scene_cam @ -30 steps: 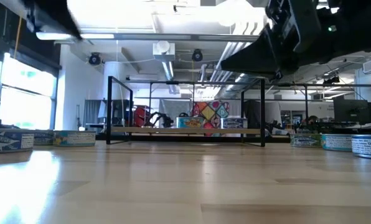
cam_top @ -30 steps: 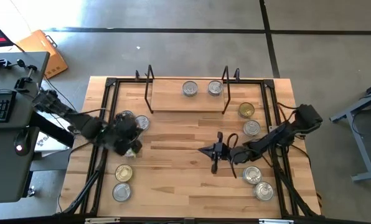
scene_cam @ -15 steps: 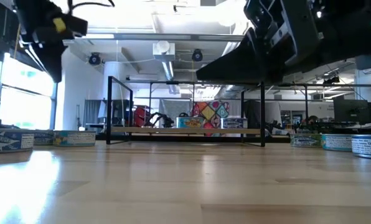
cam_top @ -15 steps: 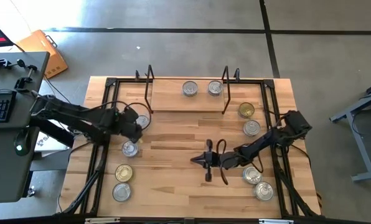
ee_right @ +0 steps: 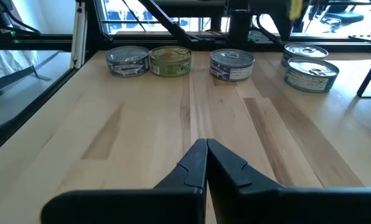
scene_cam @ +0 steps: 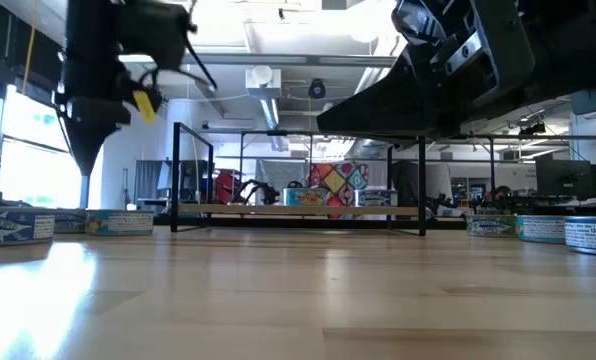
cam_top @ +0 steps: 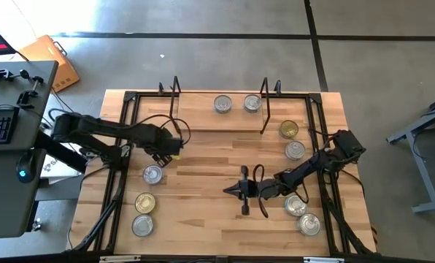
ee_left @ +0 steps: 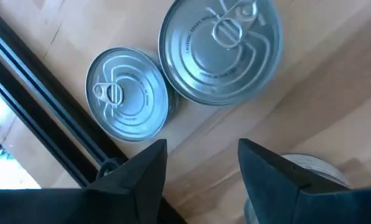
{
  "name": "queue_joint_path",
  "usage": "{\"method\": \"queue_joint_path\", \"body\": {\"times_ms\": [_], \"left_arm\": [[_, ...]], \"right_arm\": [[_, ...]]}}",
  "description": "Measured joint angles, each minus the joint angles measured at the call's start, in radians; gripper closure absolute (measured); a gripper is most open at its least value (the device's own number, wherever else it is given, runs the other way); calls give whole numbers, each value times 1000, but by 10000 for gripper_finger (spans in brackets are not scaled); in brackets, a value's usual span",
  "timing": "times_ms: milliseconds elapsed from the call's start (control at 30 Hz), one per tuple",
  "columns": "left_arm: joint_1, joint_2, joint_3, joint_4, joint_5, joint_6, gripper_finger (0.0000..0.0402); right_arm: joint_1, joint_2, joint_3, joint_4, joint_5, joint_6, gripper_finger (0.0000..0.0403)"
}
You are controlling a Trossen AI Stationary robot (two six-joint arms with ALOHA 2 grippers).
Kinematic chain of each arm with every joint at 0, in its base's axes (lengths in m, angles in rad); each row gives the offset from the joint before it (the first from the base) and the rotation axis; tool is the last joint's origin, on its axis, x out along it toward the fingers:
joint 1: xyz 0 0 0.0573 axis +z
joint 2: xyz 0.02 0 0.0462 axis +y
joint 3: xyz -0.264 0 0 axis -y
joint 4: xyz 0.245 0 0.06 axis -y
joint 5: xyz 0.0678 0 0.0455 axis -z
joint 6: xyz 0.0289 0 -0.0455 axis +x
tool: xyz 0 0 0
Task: Stack canned seafood by type on shelf
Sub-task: Put the green tuna can on the shelf
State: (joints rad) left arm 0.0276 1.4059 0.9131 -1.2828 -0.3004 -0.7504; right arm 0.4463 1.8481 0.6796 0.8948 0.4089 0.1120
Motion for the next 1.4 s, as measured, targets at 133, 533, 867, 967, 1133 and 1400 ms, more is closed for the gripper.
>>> {"method": "queue_joint_path", "body": {"times_ms": [133, 533, 867, 967, 1133, 1400], "left_arm": [[46, 71, 0, -1, -32, 77, 227], [215, 99, -236, 197, -32, 319, 231], [158, 99, -239, 205, -52, 317, 324], [136, 98, -232, 182, -21, 277, 385], [64, 105, -155, 63, 125, 202, 394], [-54, 103, 20, -8, 141, 183, 401]], "right_arm": [[11, 0, 0, -2, -1, -8, 403], [21, 0, -1, -17, -1, -8, 403], [14, 0, -1, -12, 5, -7, 403], [14, 0, -1, -10, 6, -5, 403], [14, 0, -1, -10, 6, -5, 403], [14, 0, -1, -11, 7, -5, 403]]}}
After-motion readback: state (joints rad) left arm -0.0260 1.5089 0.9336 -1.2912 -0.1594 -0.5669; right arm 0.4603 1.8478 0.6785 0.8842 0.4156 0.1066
